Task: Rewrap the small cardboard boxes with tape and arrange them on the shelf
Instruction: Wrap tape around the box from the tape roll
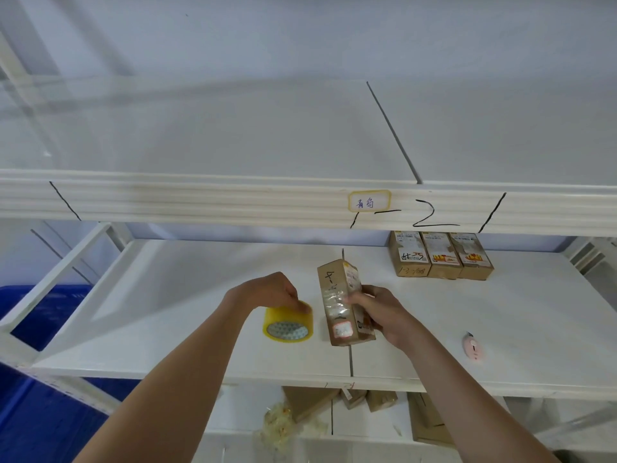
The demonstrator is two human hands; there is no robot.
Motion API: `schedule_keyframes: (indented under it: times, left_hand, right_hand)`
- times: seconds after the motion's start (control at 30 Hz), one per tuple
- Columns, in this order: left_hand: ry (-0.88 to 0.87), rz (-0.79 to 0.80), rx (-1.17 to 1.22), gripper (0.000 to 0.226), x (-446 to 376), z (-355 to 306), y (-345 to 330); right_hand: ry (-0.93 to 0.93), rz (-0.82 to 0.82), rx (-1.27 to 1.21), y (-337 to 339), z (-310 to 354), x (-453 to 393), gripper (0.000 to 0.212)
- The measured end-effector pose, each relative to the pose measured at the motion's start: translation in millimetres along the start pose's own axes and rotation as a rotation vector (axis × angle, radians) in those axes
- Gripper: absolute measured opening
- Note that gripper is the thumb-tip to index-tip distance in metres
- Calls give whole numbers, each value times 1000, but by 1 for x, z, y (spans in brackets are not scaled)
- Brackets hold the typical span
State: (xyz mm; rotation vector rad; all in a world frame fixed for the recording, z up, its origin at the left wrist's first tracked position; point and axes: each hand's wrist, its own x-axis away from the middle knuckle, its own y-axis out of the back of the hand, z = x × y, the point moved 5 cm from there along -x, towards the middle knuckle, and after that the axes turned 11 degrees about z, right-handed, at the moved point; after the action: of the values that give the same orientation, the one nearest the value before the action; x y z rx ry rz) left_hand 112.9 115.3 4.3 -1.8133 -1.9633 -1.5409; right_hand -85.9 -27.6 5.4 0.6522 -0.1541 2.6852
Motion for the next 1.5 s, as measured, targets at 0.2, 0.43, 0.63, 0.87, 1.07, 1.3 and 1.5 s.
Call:
schedule_keyframes:
  times: [0.2, 0.43, 0.63, 0.87, 1.07, 1.3, 1.5]
  left_hand:
    - [-10, -72, -29, 37, -2, -22, 4]
    - [-44, -74, 27, 37, -5, -34, 4]
    - [-51, -130, 20, 40, -9, -33, 3]
    - [-55, -183, -69, 33, -10, -43, 2]
    - [-69, -131, 44, 40, -7, -36, -2]
    - [-147, 8, 197, 34, 0, -30, -4]
    - [-200, 28, 317, 56, 0, -18, -6]
  right_hand:
    - [16, 106, -92, -10, 11, 10, 31]
    - [27, 166, -295, -20, 4, 7, 34]
    - [17, 118, -310, -19, 2, 0, 32]
    - [3, -1, 209, -26, 20, -9, 44]
    - [-16, -34, 172, -17, 20, -10, 43]
    - [-23, -65, 137, -9, 15, -7, 27]
    - [-15, -67, 108, -1, 20, -3, 22]
